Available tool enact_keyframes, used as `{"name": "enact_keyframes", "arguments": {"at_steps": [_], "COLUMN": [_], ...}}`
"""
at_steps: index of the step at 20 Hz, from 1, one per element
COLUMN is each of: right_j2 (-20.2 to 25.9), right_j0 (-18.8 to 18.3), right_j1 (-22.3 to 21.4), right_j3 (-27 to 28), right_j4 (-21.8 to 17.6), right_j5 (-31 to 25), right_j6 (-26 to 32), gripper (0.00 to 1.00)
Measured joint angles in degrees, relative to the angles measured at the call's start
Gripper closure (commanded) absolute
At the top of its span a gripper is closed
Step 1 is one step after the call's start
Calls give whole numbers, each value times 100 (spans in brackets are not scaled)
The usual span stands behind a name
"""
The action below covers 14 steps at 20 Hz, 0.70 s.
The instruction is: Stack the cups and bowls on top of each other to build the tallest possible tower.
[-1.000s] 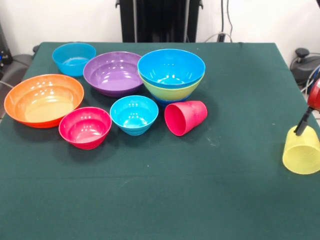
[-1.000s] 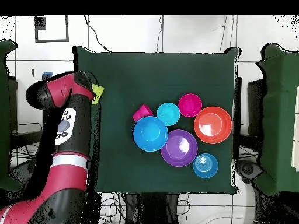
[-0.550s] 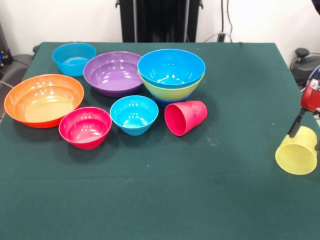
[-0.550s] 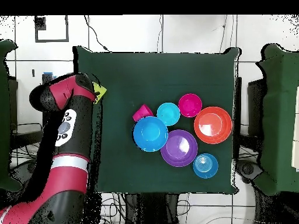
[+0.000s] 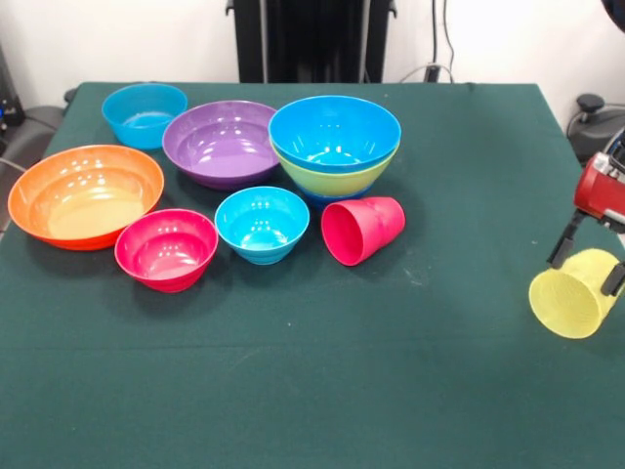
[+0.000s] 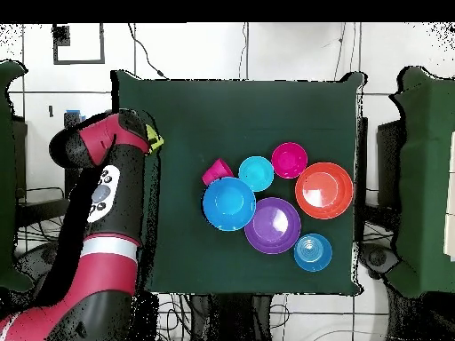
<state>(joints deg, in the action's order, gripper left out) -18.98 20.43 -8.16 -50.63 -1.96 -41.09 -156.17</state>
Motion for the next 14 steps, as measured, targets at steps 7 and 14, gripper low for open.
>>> {"name": "enact_keyframes", "arguments": {"at_steps": [7,14], "right_j2": [30,72], "right_j0": [-25,-50], "right_j1": [-11,-45], "right_j3": [-10,-57], "right_j4": [-9,-11], "right_j5": [0,1], "right_j6": [0,0], "gripper": [0,0]}}
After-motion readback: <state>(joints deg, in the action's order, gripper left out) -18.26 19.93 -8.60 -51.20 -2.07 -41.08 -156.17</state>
